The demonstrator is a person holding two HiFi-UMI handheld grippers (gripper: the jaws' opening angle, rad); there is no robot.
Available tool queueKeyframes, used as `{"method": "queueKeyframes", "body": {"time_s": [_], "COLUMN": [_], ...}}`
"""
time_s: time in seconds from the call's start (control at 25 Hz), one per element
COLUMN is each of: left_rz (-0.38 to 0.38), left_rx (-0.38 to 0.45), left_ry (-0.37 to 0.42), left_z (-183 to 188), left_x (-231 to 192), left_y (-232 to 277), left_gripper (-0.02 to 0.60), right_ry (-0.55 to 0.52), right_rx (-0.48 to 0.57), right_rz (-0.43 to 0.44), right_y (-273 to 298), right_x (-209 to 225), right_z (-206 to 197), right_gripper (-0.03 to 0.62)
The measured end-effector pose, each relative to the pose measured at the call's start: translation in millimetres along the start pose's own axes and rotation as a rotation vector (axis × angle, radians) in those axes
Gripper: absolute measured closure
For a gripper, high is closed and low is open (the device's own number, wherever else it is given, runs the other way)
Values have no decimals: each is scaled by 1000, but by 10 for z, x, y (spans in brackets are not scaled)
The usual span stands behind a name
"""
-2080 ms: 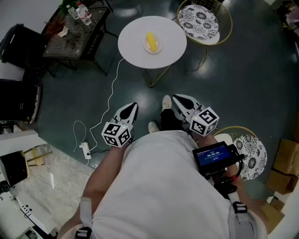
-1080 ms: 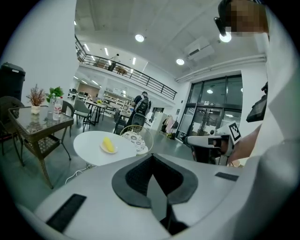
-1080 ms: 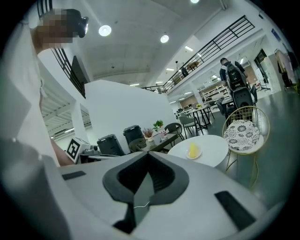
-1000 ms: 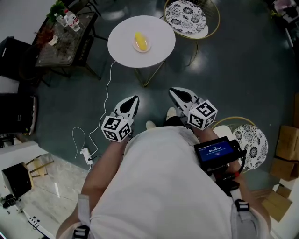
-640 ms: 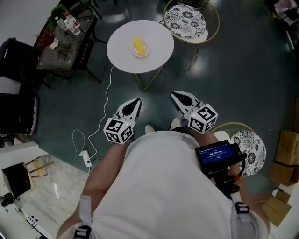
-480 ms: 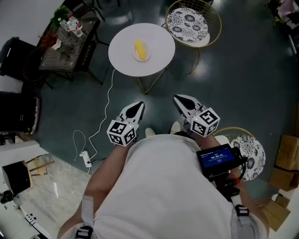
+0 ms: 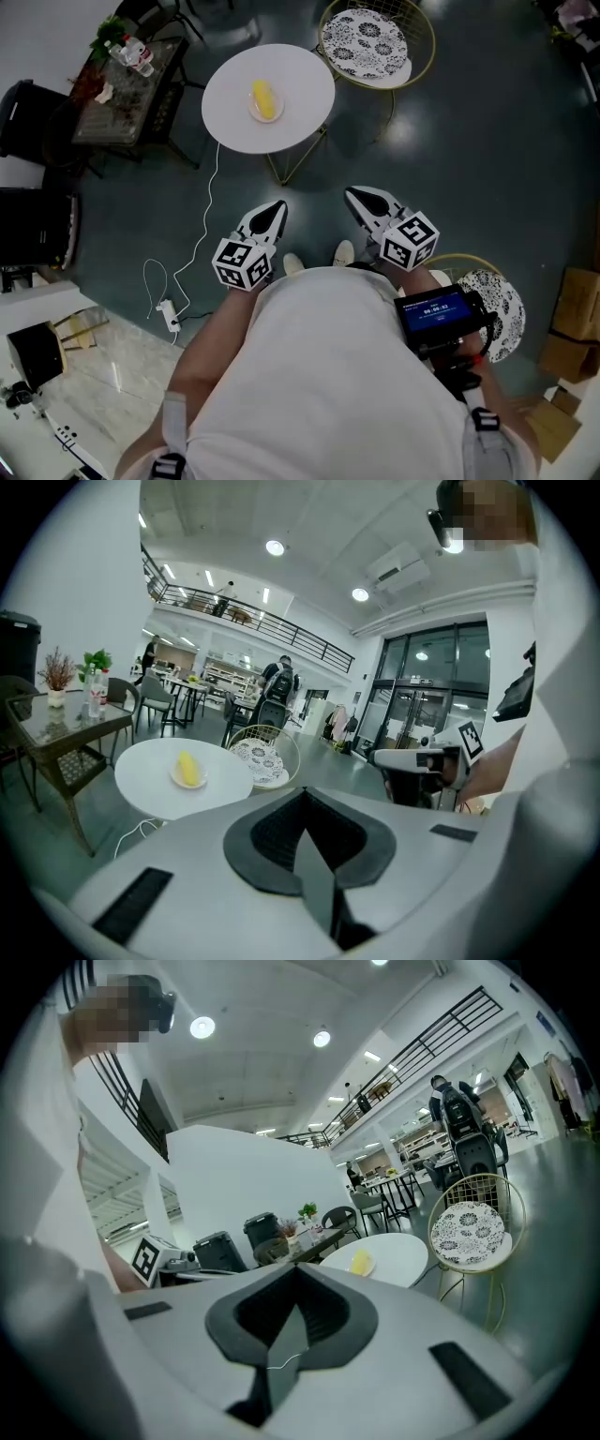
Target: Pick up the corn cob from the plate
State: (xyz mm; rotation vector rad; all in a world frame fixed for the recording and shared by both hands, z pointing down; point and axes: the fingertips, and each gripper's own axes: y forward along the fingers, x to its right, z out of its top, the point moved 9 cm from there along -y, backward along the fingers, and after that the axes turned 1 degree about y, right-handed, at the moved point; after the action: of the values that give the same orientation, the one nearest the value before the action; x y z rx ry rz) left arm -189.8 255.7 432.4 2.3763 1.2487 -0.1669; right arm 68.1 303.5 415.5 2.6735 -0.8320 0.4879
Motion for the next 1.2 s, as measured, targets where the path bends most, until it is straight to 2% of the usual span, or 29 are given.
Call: {"method": "queueKeyframes", "body": {"time_s": [0.28, 0.44, 0.6, 0.96, 1.2], "left_rz": [12, 25, 47, 81, 95], "left_rx": [0, -6, -25, -40, -41], "left_ry": [0, 0, -4, -3, -1], "left_z": [-5, -80, 36, 120, 130], "left_x": [105, 96, 187, 268, 352], "left_y": [139, 63, 364, 723, 818], "left_gripper": [574, 574, 574, 574, 574], "right_ry": [5, 11, 28, 51, 55], "right_rx": [-1, -1, -7, -21, -42], "right_rz": [12, 22, 33, 60, 83], "right_y": [-59, -36, -101, -123, -181], "right_x": [158, 108, 430, 827, 891], "right_z": [1, -88, 47, 88, 45], "right_gripper": [586, 586, 586, 587, 588]}}
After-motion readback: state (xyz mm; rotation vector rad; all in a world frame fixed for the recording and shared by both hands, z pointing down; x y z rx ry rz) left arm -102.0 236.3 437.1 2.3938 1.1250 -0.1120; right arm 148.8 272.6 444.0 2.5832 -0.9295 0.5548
